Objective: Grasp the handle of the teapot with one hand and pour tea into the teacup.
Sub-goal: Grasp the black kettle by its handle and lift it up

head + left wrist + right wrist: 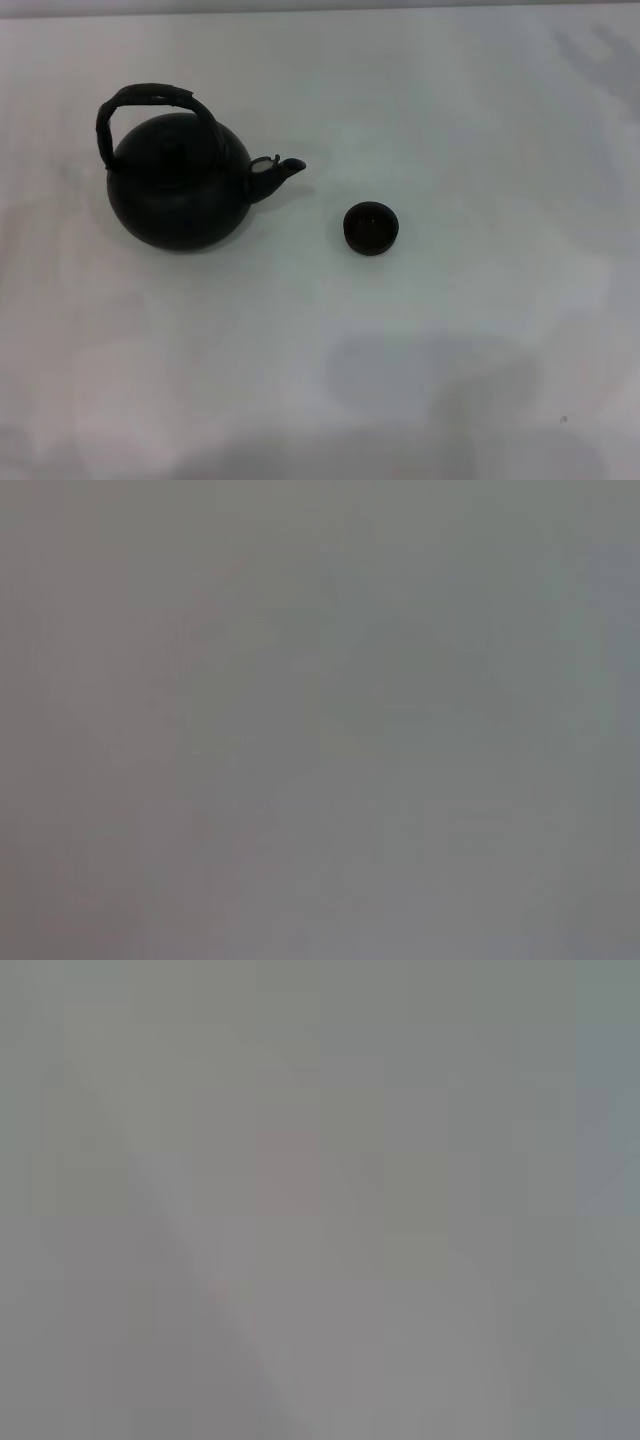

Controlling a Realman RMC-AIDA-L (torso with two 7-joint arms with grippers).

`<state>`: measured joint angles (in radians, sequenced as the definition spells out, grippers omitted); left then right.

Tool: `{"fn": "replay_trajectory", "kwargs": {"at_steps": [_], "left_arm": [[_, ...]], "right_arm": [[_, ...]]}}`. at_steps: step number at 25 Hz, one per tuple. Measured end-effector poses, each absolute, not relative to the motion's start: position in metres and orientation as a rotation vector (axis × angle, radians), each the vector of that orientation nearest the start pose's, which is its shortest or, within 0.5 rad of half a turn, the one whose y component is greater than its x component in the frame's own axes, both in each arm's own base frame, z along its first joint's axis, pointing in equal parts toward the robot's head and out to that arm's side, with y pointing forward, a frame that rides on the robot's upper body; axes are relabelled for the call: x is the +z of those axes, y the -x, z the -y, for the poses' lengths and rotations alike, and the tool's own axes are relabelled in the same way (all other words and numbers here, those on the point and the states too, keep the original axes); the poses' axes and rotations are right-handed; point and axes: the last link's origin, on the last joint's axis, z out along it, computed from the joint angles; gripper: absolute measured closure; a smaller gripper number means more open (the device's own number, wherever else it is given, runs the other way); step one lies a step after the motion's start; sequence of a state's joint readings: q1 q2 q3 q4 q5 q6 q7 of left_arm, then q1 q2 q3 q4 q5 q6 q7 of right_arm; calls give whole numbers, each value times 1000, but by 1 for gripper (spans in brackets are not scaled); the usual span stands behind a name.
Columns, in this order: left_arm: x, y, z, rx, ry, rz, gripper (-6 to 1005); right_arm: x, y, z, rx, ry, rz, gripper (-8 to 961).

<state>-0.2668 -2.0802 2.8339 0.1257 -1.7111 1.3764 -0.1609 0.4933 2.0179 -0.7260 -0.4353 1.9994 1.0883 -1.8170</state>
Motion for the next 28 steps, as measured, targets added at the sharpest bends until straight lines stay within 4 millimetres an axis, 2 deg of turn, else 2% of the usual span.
{"fn": "replay_trajectory", "kwargs": {"at_steps": [5, 10, 20, 25, 28], "left_arm": [[28, 396, -243, -652, 1166, 652, 209], [26, 397, -235, -656, 1164, 665, 208], [-11, 380, -206, -692, 1407, 665, 213], [-36, 360, -206, -738, 1585, 630, 213], [-43, 350, -210, -754, 1661, 591, 214]], "right_arm": [[47, -336, -373, 829, 1657, -667, 114], [15, -342, -364, 596, 1653, -538, 115], [10, -356, -352, 640, 1575, -705, 116], [10, -358, -354, 631, 1570, -733, 117], [9, -358, -356, 626, 1572, -745, 117]]}}
